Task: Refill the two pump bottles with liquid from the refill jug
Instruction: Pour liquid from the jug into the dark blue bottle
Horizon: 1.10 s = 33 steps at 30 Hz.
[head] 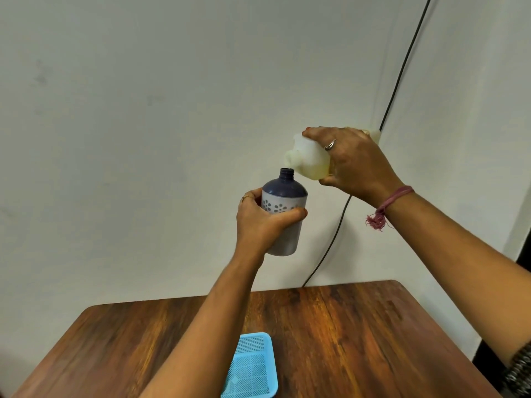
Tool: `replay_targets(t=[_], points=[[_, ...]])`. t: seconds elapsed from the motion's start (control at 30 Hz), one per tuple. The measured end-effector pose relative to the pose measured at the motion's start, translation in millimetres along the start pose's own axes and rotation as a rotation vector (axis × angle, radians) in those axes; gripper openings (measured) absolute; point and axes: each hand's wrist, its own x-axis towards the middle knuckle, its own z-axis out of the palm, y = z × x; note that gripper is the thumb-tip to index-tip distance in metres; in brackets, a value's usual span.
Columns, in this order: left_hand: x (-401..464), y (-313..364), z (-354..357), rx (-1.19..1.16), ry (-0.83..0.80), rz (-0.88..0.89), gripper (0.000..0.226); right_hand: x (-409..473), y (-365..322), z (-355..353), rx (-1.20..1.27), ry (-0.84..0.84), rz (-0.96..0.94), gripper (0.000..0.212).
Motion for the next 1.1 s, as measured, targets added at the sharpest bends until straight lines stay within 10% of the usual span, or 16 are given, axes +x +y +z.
replay_targets(t=[1.1], points=[[0.2, -3.0, 6.4, -0.033, -0.014, -0.011, 0.067, -2.3, 5.1, 3.4, -0.016, -0.001, -0.025, 0.083]])
